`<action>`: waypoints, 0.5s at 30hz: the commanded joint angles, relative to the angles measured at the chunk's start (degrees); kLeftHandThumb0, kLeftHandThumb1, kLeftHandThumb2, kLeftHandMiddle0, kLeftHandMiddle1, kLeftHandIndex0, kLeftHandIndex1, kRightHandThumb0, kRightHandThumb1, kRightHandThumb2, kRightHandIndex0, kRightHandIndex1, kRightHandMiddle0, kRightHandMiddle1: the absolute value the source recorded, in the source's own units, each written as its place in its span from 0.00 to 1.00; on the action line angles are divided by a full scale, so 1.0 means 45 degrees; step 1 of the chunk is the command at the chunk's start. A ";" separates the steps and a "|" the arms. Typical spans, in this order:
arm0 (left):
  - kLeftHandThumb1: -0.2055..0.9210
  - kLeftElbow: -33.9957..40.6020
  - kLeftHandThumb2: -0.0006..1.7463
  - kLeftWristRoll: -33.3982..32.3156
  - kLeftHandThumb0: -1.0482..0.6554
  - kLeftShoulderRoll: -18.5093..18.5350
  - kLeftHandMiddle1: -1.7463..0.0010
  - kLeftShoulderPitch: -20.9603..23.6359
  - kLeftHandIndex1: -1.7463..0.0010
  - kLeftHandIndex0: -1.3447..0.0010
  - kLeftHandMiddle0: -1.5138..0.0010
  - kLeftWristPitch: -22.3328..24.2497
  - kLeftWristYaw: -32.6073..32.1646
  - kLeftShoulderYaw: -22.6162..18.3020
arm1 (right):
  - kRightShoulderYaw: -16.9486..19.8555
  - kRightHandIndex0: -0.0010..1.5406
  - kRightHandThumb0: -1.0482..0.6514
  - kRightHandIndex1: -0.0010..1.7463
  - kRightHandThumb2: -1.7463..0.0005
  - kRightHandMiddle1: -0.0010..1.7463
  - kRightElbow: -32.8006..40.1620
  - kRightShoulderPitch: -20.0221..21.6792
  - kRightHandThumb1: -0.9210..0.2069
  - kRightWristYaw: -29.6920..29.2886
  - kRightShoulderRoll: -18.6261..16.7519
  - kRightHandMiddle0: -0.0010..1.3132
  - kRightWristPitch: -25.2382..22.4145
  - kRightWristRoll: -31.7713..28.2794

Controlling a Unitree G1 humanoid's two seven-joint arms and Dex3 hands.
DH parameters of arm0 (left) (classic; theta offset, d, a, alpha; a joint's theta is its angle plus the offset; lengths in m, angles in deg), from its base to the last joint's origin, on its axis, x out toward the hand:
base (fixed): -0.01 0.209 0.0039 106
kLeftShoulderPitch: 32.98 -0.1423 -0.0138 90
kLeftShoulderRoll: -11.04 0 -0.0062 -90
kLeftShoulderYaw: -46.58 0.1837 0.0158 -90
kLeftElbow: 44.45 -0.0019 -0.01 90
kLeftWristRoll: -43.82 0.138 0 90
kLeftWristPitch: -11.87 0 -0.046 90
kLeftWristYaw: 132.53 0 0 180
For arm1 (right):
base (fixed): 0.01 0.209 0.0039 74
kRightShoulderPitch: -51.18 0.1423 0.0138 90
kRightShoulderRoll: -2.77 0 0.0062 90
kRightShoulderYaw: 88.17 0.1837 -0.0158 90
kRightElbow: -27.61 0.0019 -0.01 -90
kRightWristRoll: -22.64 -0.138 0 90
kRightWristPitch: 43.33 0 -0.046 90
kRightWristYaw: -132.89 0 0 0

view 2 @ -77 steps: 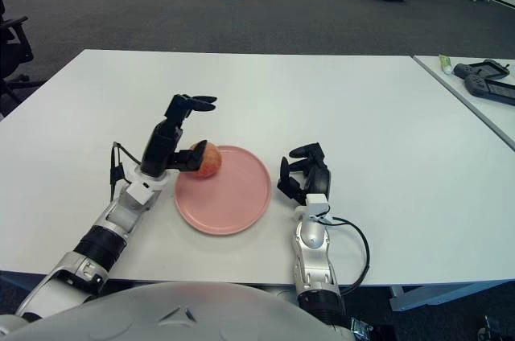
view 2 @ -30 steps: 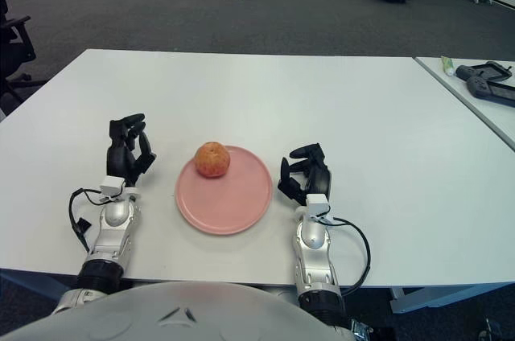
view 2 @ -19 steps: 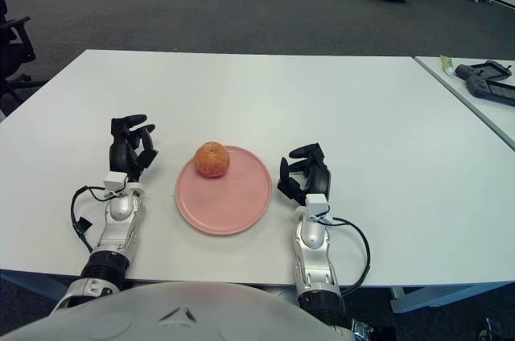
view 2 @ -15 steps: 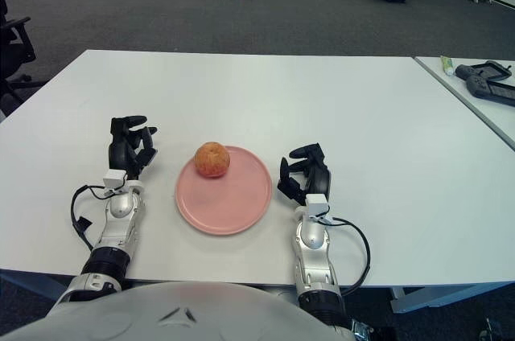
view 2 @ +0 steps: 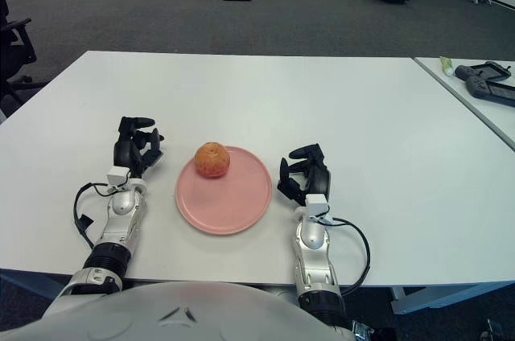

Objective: Put the apple into the plate.

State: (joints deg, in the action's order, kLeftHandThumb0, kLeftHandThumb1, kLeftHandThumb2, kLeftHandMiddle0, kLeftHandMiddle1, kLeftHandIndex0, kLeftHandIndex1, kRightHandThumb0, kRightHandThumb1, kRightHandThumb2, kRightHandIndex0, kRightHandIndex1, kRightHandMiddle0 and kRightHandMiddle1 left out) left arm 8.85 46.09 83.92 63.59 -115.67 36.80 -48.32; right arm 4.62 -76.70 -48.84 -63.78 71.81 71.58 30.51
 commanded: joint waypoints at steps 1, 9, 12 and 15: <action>0.76 -0.0712 0.52 -0.0143 0.39 -0.0086 0.02 -0.0528 0.00 0.73 0.64 0.0114 0.0449 0.0104 | 0.0053 0.64 0.38 1.00 0.45 1.00 -0.0287 -0.0227 0.28 0.0098 0.0110 0.30 -0.0266 -0.0032; 0.81 -0.0556 0.47 -0.1181 0.39 -0.0236 0.16 -0.0782 0.00 0.76 0.62 0.1716 0.1605 -0.0074 | 0.0037 0.62 0.38 1.00 0.44 1.00 -0.0228 -0.0212 0.30 0.0248 0.0112 0.31 -0.0342 -0.0078; 0.82 -0.0301 0.46 -0.1184 0.39 -0.0277 0.16 -0.0918 0.00 0.77 0.62 0.2117 0.1660 -0.0092 | 0.0051 0.62 0.38 1.00 0.43 1.00 -0.0252 -0.0193 0.30 0.0281 0.0122 0.31 -0.0336 -0.0089; 0.83 0.0081 0.46 -0.1249 0.40 -0.0332 0.14 -0.1082 0.00 0.77 0.63 0.2526 0.1717 -0.0100 | 0.0068 0.62 0.38 1.00 0.43 1.00 -0.0291 -0.0170 0.30 0.0292 0.0128 0.31 -0.0273 -0.0100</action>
State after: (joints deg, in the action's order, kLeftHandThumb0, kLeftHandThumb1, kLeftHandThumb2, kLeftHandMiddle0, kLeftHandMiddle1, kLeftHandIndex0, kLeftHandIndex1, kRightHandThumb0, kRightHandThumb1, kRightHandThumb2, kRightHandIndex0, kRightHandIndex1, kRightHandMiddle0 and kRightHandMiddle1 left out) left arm 10.16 41.40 83.23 62.29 -107.86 43.91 -48.69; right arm 4.50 -76.52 -48.81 -62.71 71.86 71.57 30.36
